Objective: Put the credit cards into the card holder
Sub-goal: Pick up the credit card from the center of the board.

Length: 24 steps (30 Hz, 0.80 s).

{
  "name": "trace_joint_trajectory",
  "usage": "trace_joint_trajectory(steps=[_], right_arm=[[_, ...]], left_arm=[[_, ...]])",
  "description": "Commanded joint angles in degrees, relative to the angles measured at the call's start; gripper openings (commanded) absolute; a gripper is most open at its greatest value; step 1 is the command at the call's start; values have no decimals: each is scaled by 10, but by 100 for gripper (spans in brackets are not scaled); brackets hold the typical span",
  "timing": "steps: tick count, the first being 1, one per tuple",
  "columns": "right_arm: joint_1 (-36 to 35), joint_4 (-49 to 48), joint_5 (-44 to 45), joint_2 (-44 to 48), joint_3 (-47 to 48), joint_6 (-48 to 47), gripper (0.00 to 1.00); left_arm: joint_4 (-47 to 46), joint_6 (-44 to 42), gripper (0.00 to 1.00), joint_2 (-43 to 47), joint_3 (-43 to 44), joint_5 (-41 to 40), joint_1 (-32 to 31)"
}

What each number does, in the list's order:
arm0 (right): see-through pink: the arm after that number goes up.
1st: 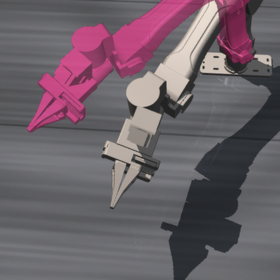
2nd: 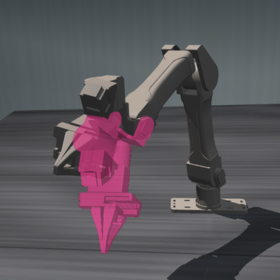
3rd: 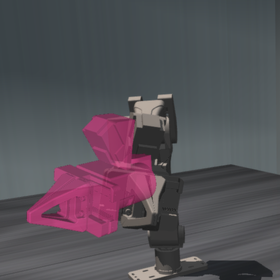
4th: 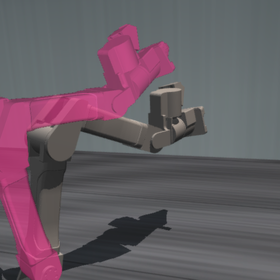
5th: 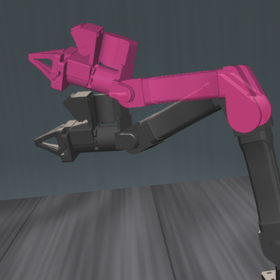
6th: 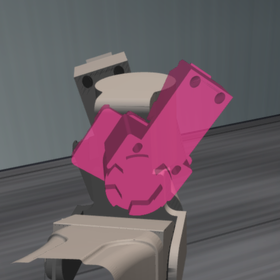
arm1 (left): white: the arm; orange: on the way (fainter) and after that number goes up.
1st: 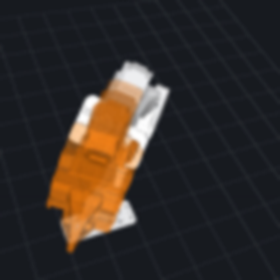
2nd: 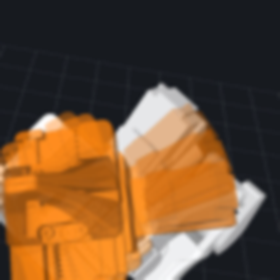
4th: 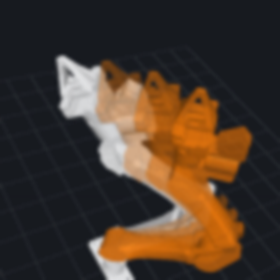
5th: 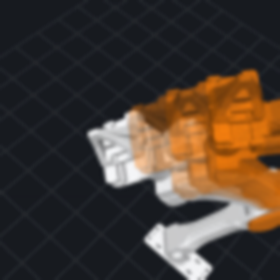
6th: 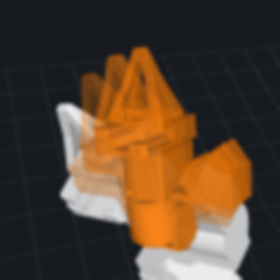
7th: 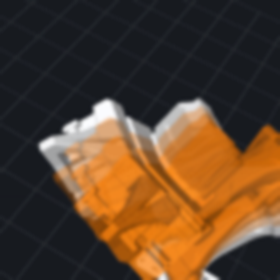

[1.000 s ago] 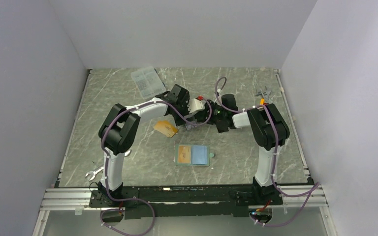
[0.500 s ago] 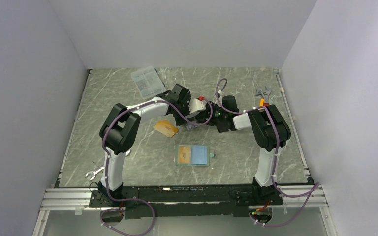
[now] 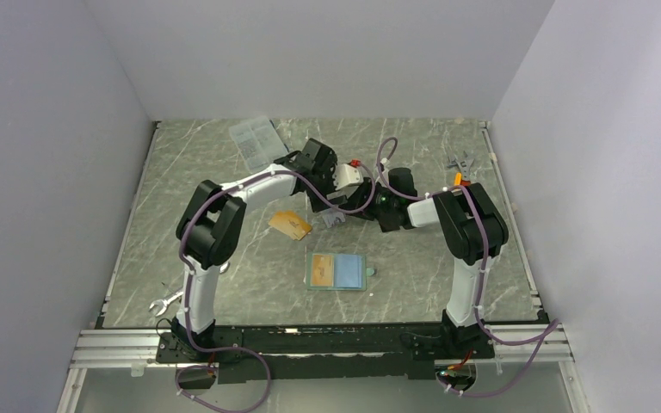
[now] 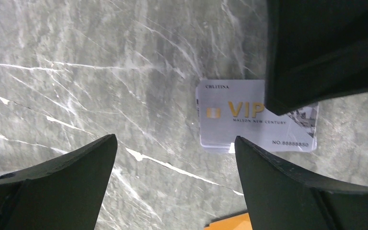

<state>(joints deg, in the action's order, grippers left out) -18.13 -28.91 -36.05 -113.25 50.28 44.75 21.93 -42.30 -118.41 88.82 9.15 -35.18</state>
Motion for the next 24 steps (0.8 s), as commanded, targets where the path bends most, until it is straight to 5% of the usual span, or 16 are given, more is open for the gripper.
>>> trace_joint_trajectory(steps=[1,24], right_arm=[[0,45,32,-17,-22,-16,47],[1,-16,15,-20,-63,11,45]], left_arm=[[-6,0,99,-15,27,-9,0],[6,-13,99,-46,29,-25,-19]])
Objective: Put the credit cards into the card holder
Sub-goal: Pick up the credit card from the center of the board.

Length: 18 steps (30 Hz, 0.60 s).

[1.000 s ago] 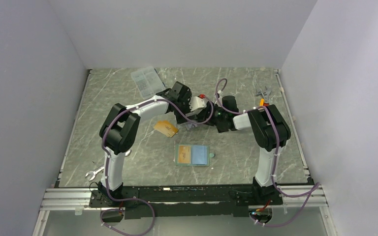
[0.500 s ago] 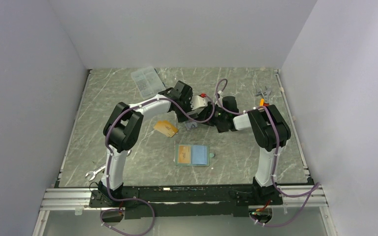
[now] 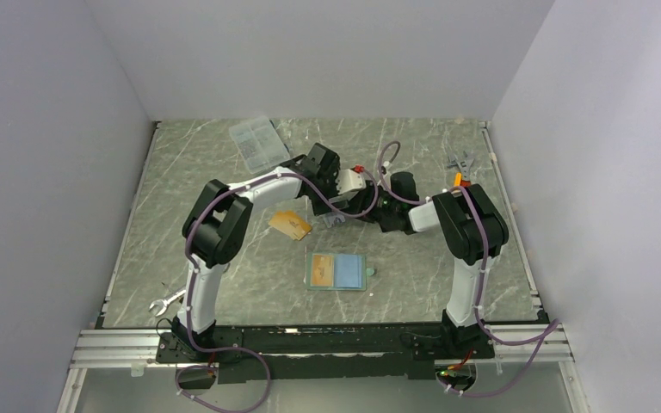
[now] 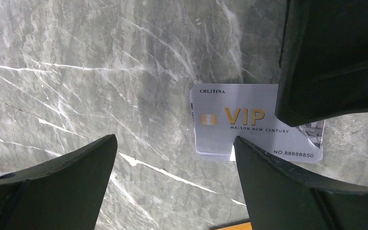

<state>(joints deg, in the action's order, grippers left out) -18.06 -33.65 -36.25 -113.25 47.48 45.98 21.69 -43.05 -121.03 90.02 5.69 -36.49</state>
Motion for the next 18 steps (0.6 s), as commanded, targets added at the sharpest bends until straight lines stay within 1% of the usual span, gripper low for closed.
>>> trace_joint_trajectory(steps=[1,6,11,14,18], right_arm=[[0,26,16,-20,-38,2,45],[0,12,23,-23,-46,10,44],[0,29,33,-19,-43,-4,44],[1,36,37,-16,-40,-8,44],[0,39,39,-15,-34,-9,43]], left_arm=[[12,-2,99,-21,19,15,-6],[16,21,99,-13,25,45,-6],[34,49,99,27,46,72,17],[37,38,99,37,47,63,32],[37,13,99,19,42,31,32]])
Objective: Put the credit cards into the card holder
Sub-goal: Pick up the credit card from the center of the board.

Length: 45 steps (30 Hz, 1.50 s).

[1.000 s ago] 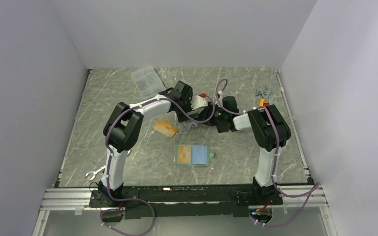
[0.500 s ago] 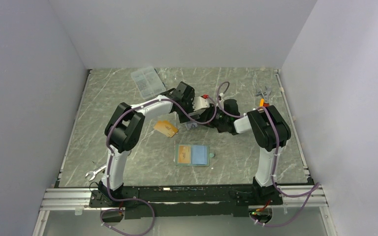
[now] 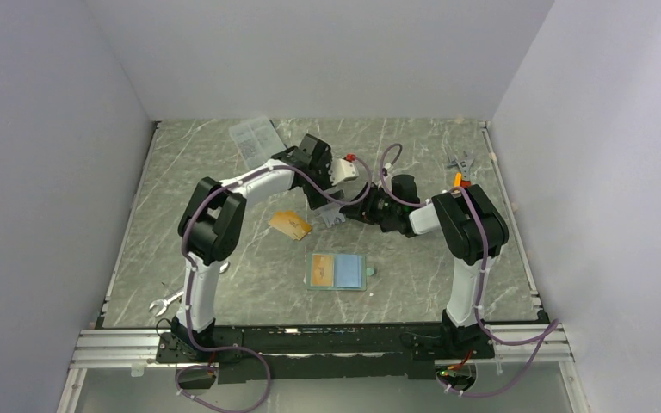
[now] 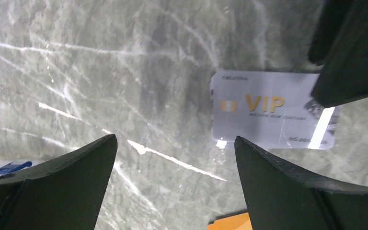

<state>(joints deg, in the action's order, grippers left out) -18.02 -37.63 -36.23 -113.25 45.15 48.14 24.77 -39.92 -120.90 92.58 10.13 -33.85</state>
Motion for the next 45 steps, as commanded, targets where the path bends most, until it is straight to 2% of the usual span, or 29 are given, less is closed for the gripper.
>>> trace_joint_trajectory(steps=[1,12,22,27,34,40,45], right_arm=[[0,79,39,-15,-10,-30,43],[0,69,38,-25,-10,-25,42],[0,63,38,-24,-16,-22,41],[0,68,41,-22,-19,-26,41],[0,70,50,-14,-24,-27,41],[0,85,60,-10,-22,-38,41],[-2,99,81,1,-25,-49,41]], left_arm=[[7,-23,99,13,15,-17,5],[-31,-20,99,1,-10,-25,-9],[-5,-23,99,-29,8,-42,-14],[-13,0,99,-6,-4,-11,-3],[17,10,99,-26,22,8,-5],[15,29,99,2,31,33,10],[33,25,99,-31,54,21,5]])
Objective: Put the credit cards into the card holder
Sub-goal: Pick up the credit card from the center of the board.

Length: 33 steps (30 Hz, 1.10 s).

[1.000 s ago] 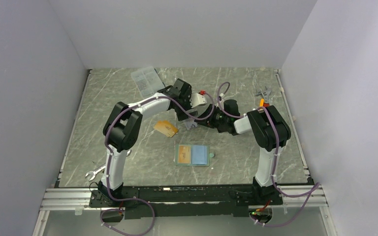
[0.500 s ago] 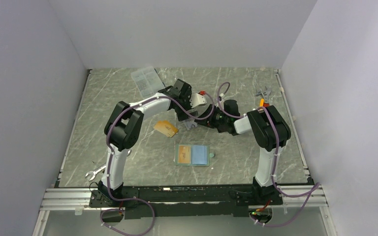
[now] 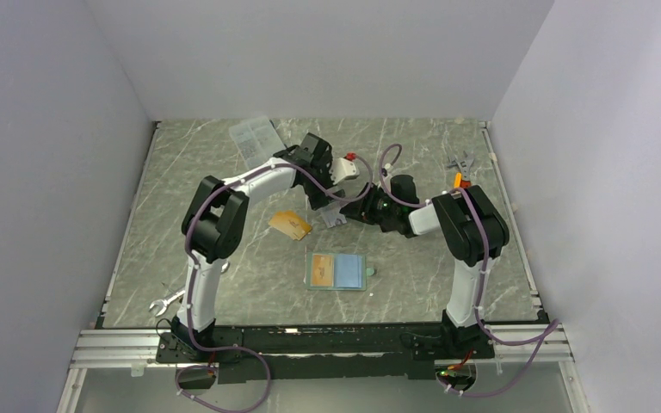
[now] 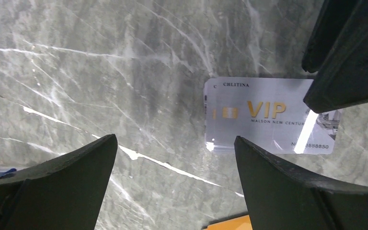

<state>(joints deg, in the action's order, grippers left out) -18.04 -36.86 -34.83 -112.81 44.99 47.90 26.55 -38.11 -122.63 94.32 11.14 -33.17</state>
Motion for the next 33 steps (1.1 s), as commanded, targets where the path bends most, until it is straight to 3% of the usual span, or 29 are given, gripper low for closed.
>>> trace_joint_trajectory(steps=[1,11,23,33], right_arm=[[-2,96,76,1,-25,-51,41],[-4,105,103,22,-54,-48,41],[-9,26,48,39,-120,34,40],[-43,-11,36,32,-109,85,40]], left_arm=[[19,6,99,-20,38,7,-5],[12,6,99,10,14,8,-5],[-25,50,99,-2,45,-14,20],[-15,51,99,8,22,9,18]])
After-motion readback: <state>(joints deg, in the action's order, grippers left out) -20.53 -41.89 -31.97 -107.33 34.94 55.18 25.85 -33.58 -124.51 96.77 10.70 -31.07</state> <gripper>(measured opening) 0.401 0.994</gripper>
